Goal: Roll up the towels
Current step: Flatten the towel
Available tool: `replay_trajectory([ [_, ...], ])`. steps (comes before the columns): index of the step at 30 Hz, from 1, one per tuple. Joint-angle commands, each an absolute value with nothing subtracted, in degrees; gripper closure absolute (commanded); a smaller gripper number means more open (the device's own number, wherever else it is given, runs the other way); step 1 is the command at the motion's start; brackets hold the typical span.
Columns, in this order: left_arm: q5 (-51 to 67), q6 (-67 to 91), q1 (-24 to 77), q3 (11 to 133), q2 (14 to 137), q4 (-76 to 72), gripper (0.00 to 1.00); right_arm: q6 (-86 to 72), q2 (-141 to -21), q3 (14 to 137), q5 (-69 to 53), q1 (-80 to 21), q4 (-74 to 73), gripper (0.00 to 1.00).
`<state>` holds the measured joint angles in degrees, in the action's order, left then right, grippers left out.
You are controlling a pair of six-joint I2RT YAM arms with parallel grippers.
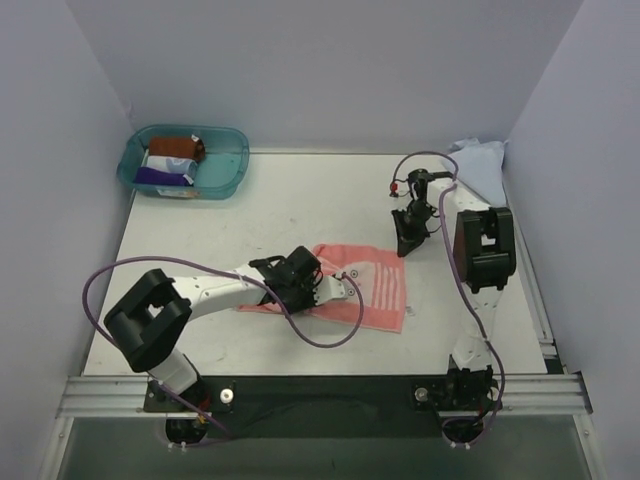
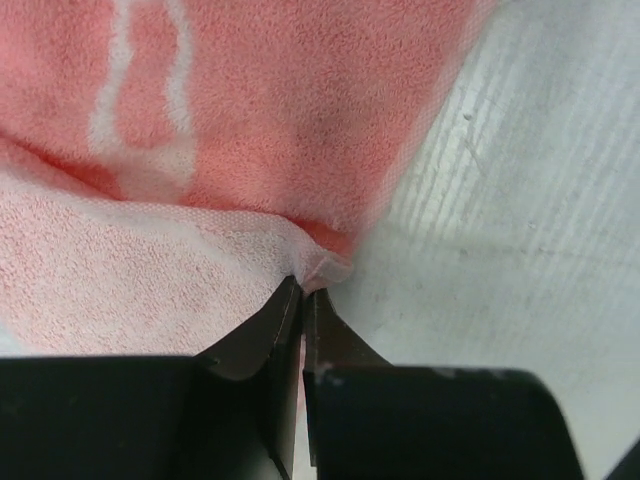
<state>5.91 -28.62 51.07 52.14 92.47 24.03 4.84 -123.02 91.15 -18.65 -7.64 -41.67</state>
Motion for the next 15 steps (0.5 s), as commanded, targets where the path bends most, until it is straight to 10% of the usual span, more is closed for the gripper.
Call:
replay_trajectory([
  [1, 13.85, -26.37, 47.13, 54.05, 86.76, 29.35, 1.0, 6.85, -119.01, 89.3, -16.79, -6.77, -44.56, 1.0],
  [15, 31.11, -22.41, 29.54, 54.93, 80.95, 35.42, 0.91, 10.72, -113.64, 87.01, -15.03, -1.41, -45.17, 1.0],
])
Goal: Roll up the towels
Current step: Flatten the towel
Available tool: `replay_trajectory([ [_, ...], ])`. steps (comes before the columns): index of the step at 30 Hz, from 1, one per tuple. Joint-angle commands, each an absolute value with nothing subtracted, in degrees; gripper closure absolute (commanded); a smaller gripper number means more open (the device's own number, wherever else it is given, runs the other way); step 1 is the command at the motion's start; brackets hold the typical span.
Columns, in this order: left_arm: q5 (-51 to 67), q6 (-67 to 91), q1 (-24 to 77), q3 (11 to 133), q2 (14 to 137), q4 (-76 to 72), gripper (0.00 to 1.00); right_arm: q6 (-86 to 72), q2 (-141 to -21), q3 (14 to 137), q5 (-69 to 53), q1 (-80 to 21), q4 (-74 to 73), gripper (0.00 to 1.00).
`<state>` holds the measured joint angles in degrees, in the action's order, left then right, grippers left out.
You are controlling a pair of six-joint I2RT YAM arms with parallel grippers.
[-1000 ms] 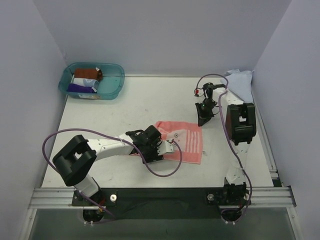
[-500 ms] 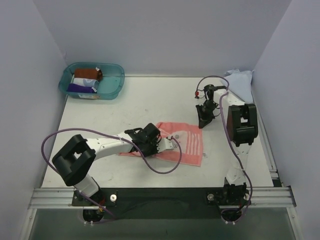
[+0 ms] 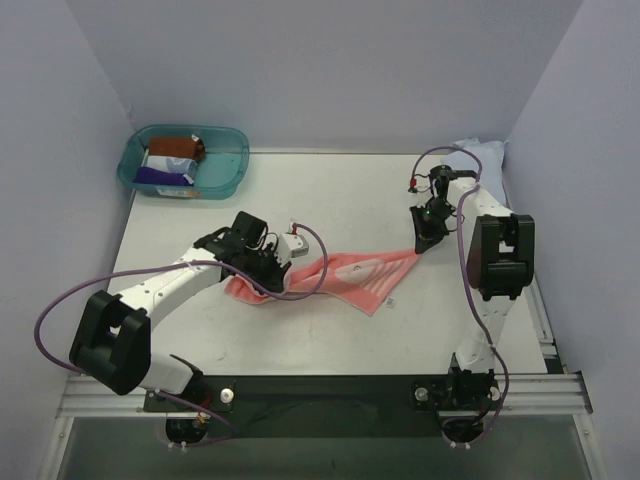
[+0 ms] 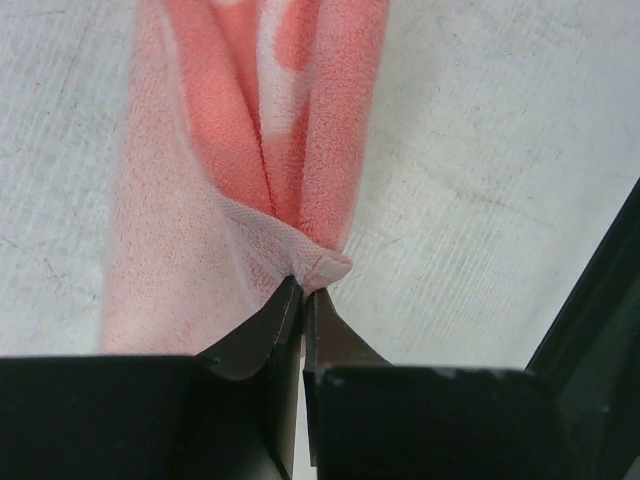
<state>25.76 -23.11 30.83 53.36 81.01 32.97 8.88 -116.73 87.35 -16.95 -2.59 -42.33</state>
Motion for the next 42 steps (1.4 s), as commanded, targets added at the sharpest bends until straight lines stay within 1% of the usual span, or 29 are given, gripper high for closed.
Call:
replay_trajectory([
  [1, 31.2, -22.41, 29.36, 54.76, 80.95, 35.42, 0.89, 10.9, -113.64, 87.1, -14.68, -1.06, -45.26, 1.0],
  [5, 32.61, -22.41, 27.6, 54.49, 82.26, 35.33, 0.85, 11.51, -114.17, 87.63, -14.5, -1.05, -45.26, 1.0],
  [6, 32.69, -22.33, 27.42, 54.58, 82.53, 35.16, 0.82, 11.6, -114.26, 87.63, -14.68, -1.14, -45.35, 1.0],
  [8, 32.87, -22.32, 27.42, 54.58, 83.41, 34.2, 0.79, 11.6, -114.61, 87.54, -15.2, -1.75, -45.61, 1.0],
  [9, 33.31, -22.06, 27.42, 54.58, 83.67, 33.67, 0.75, 11.69, -114.52, 87.28, -15.38, -2.11, -45.7, 1.0],
  [11, 33.84, -21.1, 27.42, 54.84, 84.98, 32.44, 0.71, 11.86, -114.52, 86.84, -15.64, -3.16, -45.88, 1.0],
  [13, 34.28, -19.87, 27.42, 55.28, 86.47, 31.56, 0.64, 12.13, -114.08, 85.7, -16.0, -3.78, -45.97, 1.0],
  [14, 34.28, -19.6, 27.42, 55.37, 87.01, 30.68, 0.62, 12.22, -114.0, 85.43, -16.17, -4.39, -46.05, 1.0],
  [20, 32.7, -16.53, 27.68, 56.07, 90.0, 26.55, 0.6, 12.13, -112.94, 83.41, -16.87, -5.36, -46.23, 1.0],
  [21, 31.56, -16.0, 27.69, 56.25, 90.44, 26.11, 0.57, 12.13, -112.94, 83.23, -16.87, -5.45, -46.14, 1.0],
  [22, 31.29, -16.0, 27.69, 56.25, 90.61, 26.02, 0.57, 12.13, -112.94, 83.23, -16.88, -5.45, -46.14, 1.0],
  [23, 31.29, -16.0, 27.69, 56.16, 90.53, 25.75, 0.53, 12.13, -112.94, 83.15, -16.88, -5.36, -46.32, 1.0],
  [26, 33.13, -17.66, 28.91, 55.11, 88.69, 26.62, 0.46, 12.04, -113.03, 83.14, -16.79, -5.45, -46.32, 1.0],
  [29, 32.44, -20.3, 32.95, 53.53, 85.0, 27.68, 0.45, 12.04, -113.03, 83.06, -16.79, -5.36, -46.49, 1.0],
  [30, 30.43, -21.0, 34.7, 52.66, 84.29, 28.21, 0.45, 11.95, -113.11, 83.14, -16.79, -5.45, -46.49, 1.0],
  [33, 25.77, -23.72, 42.25, 51.16, 83.15, 29.79, 0.49, 11.69, -113.29, 83.23, -16.96, -5.45, -46.41, 1.0],
  [34, 24.53, -23.9, 43.32, 50.8, 83.41, 29.79, 0.5, 11.6, -113.29, 83.23, -16.96, -5.36, -46.49, 1.0],
  [42, 14.68, -23.99, 45.35, 50.01, 87.62, 28.3, 0.5, 11.6, -113.2, 83.23, -16.79, -5.36, -46.84, 1.0],
])
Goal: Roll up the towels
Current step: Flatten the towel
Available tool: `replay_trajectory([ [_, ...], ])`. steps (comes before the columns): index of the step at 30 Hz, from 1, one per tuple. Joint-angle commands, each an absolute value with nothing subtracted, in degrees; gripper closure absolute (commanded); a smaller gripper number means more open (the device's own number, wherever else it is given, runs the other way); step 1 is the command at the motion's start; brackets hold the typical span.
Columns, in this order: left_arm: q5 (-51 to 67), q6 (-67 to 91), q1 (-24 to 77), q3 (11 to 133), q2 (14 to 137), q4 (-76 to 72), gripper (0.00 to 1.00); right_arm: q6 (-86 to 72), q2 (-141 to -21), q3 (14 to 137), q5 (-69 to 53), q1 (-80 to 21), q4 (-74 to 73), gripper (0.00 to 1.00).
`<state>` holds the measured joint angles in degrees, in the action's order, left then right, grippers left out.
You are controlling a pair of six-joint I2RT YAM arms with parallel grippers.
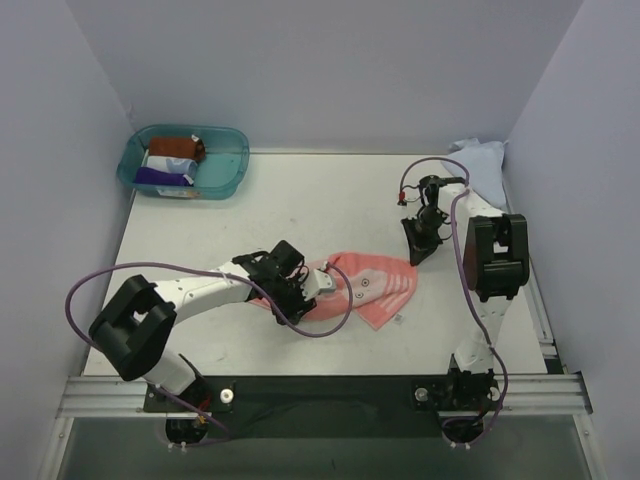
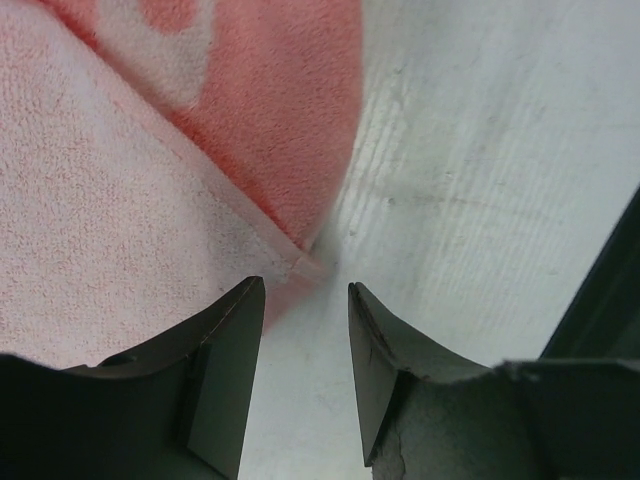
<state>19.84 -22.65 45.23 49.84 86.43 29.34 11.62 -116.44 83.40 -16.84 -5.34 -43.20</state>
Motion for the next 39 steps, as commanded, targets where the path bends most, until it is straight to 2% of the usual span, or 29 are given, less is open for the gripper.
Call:
replay_trajectory([
  [1, 14.07, -23.91, 45.44, 50.1, 88.32, 28.04, 0.5, 11.6, -113.29, 83.15, -16.87, -5.36, -46.85, 1.0],
  [7, 13.18, -23.73, 46.41, 49.48, 91.31, 25.76, 0.5, 11.51, -113.64, 83.23, -16.88, -5.36, -46.76, 1.0],
  [9, 12.75, -23.82, 46.49, 49.57, 92.11, 25.49, 0.54, 11.51, -113.64, 83.23, -16.79, -5.36, -46.85, 1.0],
  [11, 12.4, -23.82, 46.58, 49.57, 92.81, 25.58, 0.63, 11.51, -113.64, 83.23, -16.7, -5.27, -46.84, 1.0],
  [12, 12.31, -23.73, 46.5, 49.66, 92.73, 25.58, 0.72, 11.69, -113.47, 83.15, -16.61, -5.27, -46.85, 1.0],
  [13, 12.22, -23.73, 46.32, 49.57, 92.03, 26.19, 0.77, 11.69, -113.47, 83.14, -16.52, -5.27, -46.93, 1.0],
  [17, 13.26, -24.26, 44.48, 50.18, 88.6, 29.17, 0.93, 11.95, -112.76, 83.32, -16.35, -4.75, -47.02, 1.0],
  [18, 13.62, -24.61, 43.78, 50.36, 86.94, 29.79, 1.0, 12.04, -112.68, 83.41, -16.26, -4.66, -47.11, 1.0],
  [26, 24.67, -24.96, 32.63, 57.38, 80.78, 39.1, 1.0, 13.53, -110.66, 86.04, -15.56, -2.73, -48.08, 1.0],
  [39, 34.18, -26.36, 24.7, 60.38, 82.0, 43.24, 0.95, 15.9, -111.0, 89.29, -12.31, -0.62, -49.04, 1.0],
])
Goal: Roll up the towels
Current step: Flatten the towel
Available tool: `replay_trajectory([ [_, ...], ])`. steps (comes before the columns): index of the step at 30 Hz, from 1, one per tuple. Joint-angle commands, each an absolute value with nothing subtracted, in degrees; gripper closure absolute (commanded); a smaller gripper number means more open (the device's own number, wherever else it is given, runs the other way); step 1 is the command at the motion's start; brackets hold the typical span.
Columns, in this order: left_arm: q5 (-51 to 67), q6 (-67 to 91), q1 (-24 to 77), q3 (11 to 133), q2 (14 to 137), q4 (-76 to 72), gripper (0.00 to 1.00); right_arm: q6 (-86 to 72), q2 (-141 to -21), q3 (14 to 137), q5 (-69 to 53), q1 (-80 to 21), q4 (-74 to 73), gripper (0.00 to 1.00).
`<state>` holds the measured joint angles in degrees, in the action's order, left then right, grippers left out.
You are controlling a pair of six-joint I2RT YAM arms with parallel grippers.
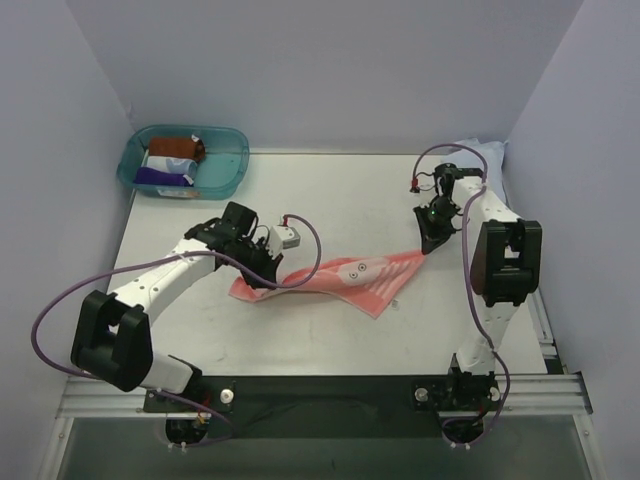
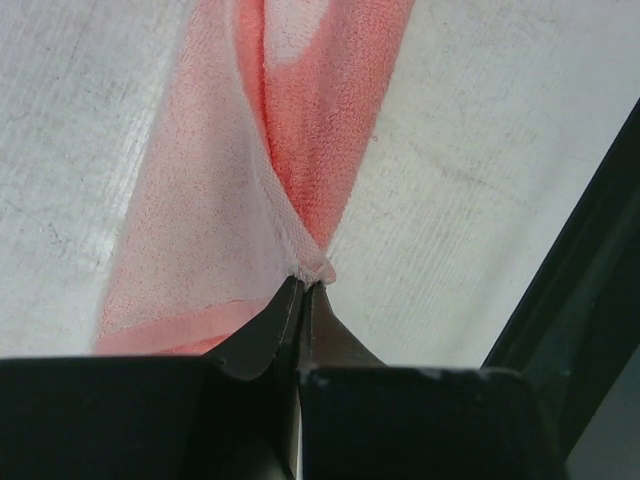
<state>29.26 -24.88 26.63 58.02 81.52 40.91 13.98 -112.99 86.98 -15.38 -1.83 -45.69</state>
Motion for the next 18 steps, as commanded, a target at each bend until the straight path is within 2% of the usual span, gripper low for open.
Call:
replay_trajectory([
  [1, 34.19, -26.54, 24.0, 60.12, 82.0, 43.42, 0.95, 16.08, -111.01, 89.56, -12.3, -0.27, -49.04, 1.0],
  [5, 36.03, -27.33, 21.89, 59.77, 83.4, 43.33, 0.97, 16.96, -111.8, 90.0, -11.34, -0.09, -49.04, 1.0],
  [9, 38.14, -28.12, 20.31, 59.68, 85.51, 43.24, 0.94, 17.05, -112.41, 90.0, -11.43, -0.17, -49.04, 1.0],
  [12, 38.23, -27.6, 19.08, 59.41, 86.57, 41.41, 1.0, 16.96, -112.59, 89.74, -11.69, -0.35, -49.13, 1.0],
  [18, 37.45, -24.09, 15.74, 63.71, 87.01, 39.2, 1.0, 17.66, -109.61, 90.08, -14.41, -0.88, -49.65, 1.0],
])
